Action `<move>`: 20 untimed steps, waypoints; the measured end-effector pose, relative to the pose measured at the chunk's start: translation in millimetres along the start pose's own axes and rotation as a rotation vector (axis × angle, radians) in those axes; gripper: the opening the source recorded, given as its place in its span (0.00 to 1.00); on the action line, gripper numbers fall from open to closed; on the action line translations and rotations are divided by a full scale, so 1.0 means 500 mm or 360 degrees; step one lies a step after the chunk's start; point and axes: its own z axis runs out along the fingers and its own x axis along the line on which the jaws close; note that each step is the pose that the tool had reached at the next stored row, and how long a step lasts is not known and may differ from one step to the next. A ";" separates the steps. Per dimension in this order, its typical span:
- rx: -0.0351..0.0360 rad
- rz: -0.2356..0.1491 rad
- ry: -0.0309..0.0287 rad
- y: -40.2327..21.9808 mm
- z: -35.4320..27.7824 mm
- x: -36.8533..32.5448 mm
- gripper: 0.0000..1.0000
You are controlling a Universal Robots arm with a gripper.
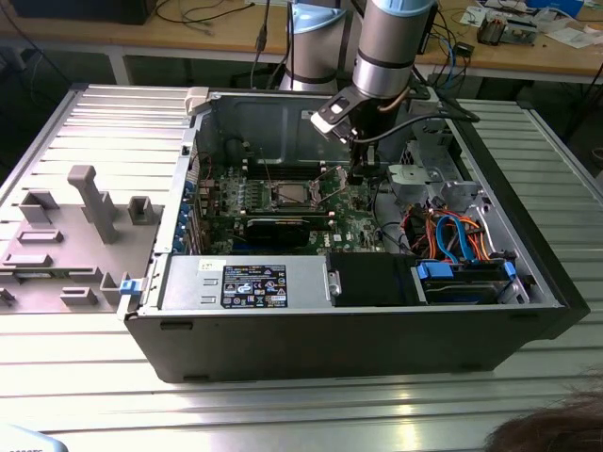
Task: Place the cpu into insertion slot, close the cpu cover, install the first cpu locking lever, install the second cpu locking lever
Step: 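Close the cpu cover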
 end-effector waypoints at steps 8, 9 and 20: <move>0.0000 0.0000 0.00000 0.000 0.004 0.000 0.11; 0.0000 0.0000 -0.00001 0.000 0.004 0.000 0.11; 0.0000 0.0000 0.00000 0.000 0.012 0.000 0.11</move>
